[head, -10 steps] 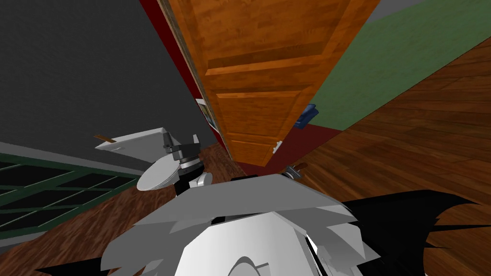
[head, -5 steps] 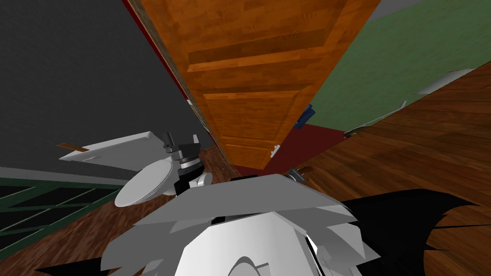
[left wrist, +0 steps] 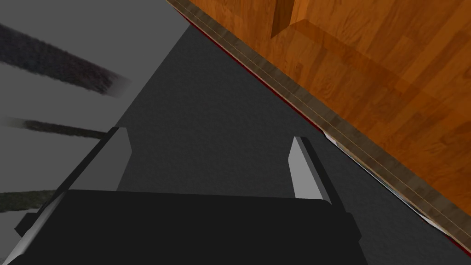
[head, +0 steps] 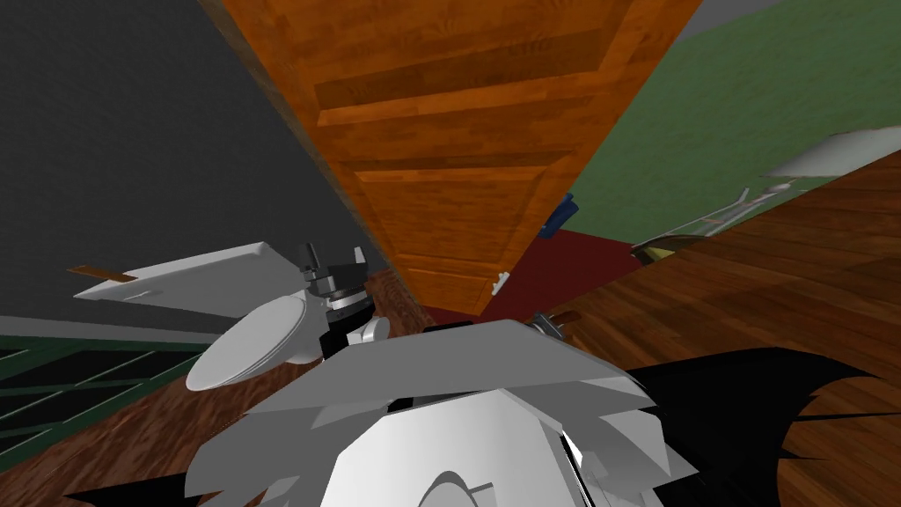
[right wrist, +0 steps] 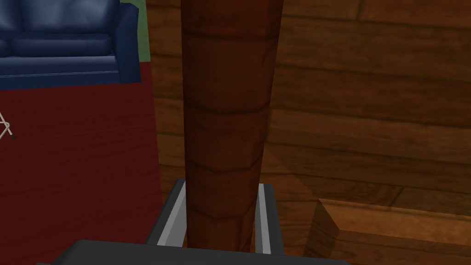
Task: Push the door open
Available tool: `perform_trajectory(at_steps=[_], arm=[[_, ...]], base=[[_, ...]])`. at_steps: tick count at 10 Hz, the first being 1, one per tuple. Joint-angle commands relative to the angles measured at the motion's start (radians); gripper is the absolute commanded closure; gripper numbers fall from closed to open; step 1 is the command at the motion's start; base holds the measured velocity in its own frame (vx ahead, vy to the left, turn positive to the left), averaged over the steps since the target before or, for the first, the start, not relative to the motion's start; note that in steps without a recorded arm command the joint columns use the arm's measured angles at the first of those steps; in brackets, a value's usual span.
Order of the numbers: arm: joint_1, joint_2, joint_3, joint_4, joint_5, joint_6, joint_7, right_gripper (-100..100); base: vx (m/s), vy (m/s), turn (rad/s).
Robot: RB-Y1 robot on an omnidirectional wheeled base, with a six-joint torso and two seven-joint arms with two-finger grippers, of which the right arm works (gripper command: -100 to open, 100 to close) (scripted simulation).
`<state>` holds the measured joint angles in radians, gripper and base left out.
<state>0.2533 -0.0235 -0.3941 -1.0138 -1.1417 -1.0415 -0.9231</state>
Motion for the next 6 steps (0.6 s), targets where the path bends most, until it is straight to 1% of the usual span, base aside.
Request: perform_trajectory(at_steps=[1, 2, 4, 6], arm=[[-0.010, -0.013, -0.023, 0.000, -0.016, -0.032, 0.012, 100], [-0.014, -0.016, -0.029, 0.003, -0.023, -0.039, 0.016, 100], [-0.032, -0.024, -0.058, 0.015, -0.052, -0.072, 0.032, 100], [-0.041, -0.028, -0.074, 0.022, -0.068, -0.090, 0.040, 100]], base=[[-0.027, -0.228, 0.111], [0.025, -0.193, 0.054], [0.009, -0.164, 0.090], [0.003, -0.134, 0.065]])
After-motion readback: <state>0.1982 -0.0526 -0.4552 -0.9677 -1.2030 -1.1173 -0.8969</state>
